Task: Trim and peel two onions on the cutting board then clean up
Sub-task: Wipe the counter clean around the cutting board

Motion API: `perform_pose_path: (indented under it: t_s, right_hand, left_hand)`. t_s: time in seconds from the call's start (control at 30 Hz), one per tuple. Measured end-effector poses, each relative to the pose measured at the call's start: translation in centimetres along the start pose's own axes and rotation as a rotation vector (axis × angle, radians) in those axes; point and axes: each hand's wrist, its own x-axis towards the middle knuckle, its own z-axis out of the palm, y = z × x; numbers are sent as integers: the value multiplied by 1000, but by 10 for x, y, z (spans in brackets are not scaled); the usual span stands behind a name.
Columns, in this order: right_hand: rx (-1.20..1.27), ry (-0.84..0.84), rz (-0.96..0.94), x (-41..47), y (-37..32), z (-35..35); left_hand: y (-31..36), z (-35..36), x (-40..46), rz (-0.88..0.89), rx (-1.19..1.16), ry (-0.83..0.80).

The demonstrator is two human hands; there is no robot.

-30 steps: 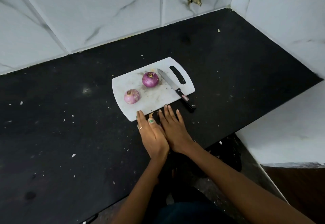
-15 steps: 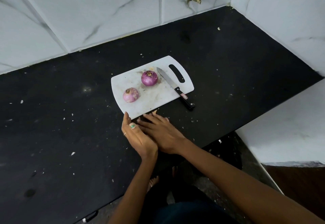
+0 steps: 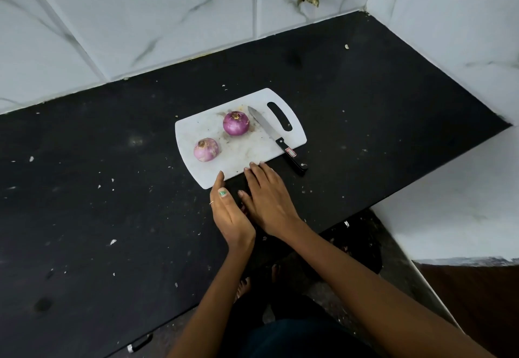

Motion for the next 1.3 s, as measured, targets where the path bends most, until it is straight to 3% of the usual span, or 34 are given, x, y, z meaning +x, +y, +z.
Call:
perform_pose_path:
  t_s: [0.1,0.2,0.3,0.4,0.53,0.67,0.73,0.8,0.9,1.07,1.3]
  right_hand:
    - [35,-61,19,-3,6,6]
    - [373,147,-4,-20,18,4]
    - [605,369,182,-24,34,-1]
    - [608,236,282,-23,37,2]
    - [579,106,84,-27,22,16]
    - [913,234,224,-26,22,3]
    - [819,383,249,-26,31,-3]
    - [544,397,173,-30,42,-3]
    - [217,187,111,-39,45,3]
    - [79,15,-71,-31,26,16]
    - [-90,278,-135,0,16,19]
  left_hand:
    - [-4,-1,0,5,15,-22]
    - [-6,0,-2,66,48,-57]
    - [-9,1,-5,87,65,-95]
    - [-9,8,-6,84,90,-155]
    - [-7,21,-2,89,111,-361]
    - [-3,22,8,27,-38,-501]
    - [2,19,15,-16,-132,-418]
    - [6,13,23,-75,-198,-305]
    - [7,6,32,-140,-221,-256]
    - [4,5,26,-133,-195,-285]
    - [4,1,28,-121,-184,-301]
